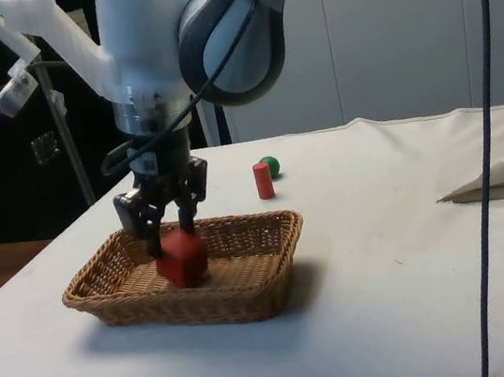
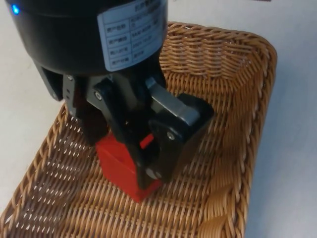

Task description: Pick up the object to the left of the cylinder and place it into the basket.

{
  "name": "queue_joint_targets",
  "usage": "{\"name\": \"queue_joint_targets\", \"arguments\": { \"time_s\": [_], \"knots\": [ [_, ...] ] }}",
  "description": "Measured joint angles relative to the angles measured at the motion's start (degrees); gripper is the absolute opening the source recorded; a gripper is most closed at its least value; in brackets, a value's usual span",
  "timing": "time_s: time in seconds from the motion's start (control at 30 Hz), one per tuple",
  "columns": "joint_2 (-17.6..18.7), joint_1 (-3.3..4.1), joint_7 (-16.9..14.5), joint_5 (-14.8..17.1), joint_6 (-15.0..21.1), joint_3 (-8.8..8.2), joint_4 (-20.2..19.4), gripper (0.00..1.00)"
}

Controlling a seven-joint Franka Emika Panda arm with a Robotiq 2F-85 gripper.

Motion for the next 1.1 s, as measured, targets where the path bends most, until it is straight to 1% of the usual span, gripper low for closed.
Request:
{"name": "queue_joint_targets", "arguments": {
  "time_s": [0.23, 0.27, 0.3, 0.77, 0.8, 0.9, 0.93, 1.1],
  "knots": [
    [0.0, 0.0, -0.06, 0.0, 0.0, 0.0, 0.0, 0.97],
    [0.0, 0.0, -0.06, 0.0, 0.0, 0.0, 0.0, 0.97],
    [0.0, 0.0, -0.06, 0.0, 0.0, 0.0, 0.0, 1.0],
    [-0.34, 0.0, -0.06, 0.0, -0.11, 0.0, 0.17, 1.0],
    [-1.09, 0.0, -0.06, 0.0, -0.63, -0.06, 0.17, 1.0],
    [-1.49, 0.0, -0.06, 0.0, -0.97, -0.06, 0.17, 1.0],
    [-2.41, 0.0, -0.06, 0.0, -2.01, -0.06, 0.17, 1.0],
    [-3.61, -0.11, -0.46, 0.0, -3.5, -0.17, 0.17, 1.0]
  ]
}}
